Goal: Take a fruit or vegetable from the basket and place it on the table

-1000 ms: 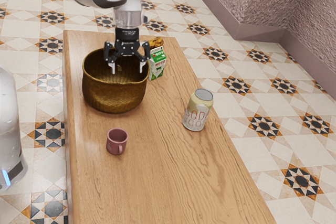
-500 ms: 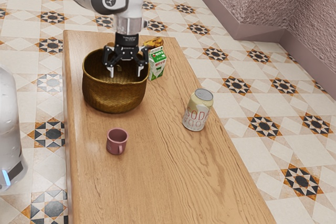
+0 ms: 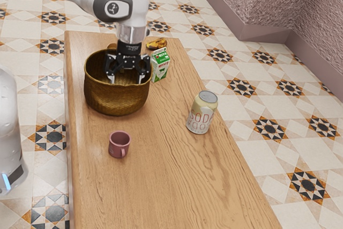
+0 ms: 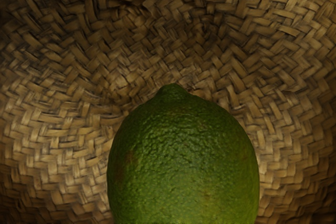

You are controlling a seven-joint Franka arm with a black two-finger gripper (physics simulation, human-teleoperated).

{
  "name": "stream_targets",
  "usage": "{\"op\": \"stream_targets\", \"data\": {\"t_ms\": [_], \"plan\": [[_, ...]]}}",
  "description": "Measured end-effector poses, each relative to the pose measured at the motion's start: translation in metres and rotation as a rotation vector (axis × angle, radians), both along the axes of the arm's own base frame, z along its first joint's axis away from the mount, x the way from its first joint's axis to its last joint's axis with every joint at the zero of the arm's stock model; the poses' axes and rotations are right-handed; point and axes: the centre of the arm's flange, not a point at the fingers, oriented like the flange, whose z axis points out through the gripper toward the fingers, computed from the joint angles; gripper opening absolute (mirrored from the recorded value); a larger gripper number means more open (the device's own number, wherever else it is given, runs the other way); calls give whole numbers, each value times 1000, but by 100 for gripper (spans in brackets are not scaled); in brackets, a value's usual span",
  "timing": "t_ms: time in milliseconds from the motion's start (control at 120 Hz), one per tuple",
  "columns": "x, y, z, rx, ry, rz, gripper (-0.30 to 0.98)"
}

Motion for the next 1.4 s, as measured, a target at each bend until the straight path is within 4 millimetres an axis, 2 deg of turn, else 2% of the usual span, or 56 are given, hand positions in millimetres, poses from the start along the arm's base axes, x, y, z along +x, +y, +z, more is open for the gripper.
{"op": "stream_targets", "data": {"t_ms": [150, 400, 575, 642, 842, 933, 1242, 1400], "plan": [[2, -8, -8, 7, 11, 7, 69], [2, -9, -23, 9, 29, 44, 68], [2, -9, -27, 11, 28, 64, 68], [2, -9, -27, 12, 26, 70, 62], [3, -9, -26, 13, 23, 84, 31], [3, -9, -26, 13, 24, 89, 26], [3, -9, -26, 13, 27, 101, 25], [3, -9, -26, 14, 28, 105, 32]]}}
